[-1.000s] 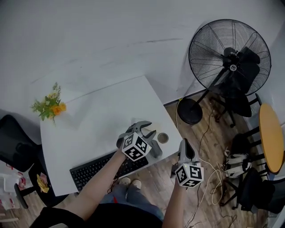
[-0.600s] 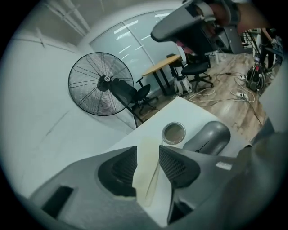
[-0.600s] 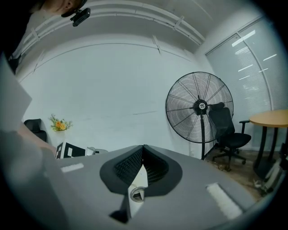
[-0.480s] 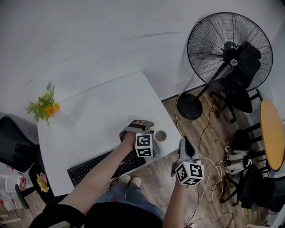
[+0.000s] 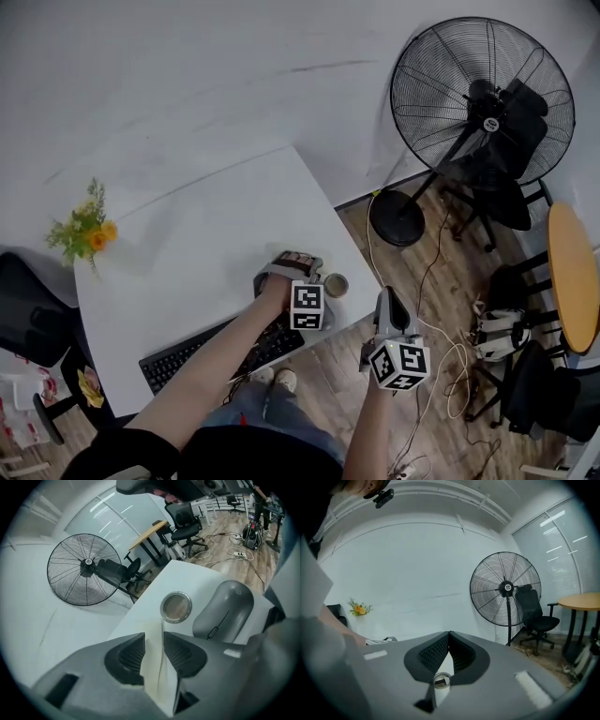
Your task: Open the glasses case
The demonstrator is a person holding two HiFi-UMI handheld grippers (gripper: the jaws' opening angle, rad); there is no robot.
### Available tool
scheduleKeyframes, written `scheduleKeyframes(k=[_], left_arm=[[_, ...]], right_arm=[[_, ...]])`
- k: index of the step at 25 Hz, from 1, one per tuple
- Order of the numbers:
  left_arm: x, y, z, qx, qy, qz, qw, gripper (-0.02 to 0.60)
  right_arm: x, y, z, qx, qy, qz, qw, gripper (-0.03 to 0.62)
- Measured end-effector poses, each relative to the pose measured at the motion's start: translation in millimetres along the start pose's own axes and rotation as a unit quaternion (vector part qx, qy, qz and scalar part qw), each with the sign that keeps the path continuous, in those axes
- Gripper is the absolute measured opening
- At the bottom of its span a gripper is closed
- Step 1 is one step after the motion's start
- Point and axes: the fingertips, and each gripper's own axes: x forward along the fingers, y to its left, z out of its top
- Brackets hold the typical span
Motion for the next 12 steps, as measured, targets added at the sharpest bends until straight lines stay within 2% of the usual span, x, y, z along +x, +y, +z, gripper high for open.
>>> scheduleKeyframes(k=[4, 12], left_arm=[[6.7, -1.8, -2.3, 0.016, 0.006, -0.004, 0.9998, 0.135], [6.0, 0.8, -2.7, 0.015, 0.002, 0.0, 0.9999, 0.118]], right_arm=[[1.7, -1.2, -0.1, 0.0, 0.001, -0.001, 1.0, 0.014], [5.8, -2.5, -1.2, 0.0, 0.003, -0.004, 1.0, 0.012]])
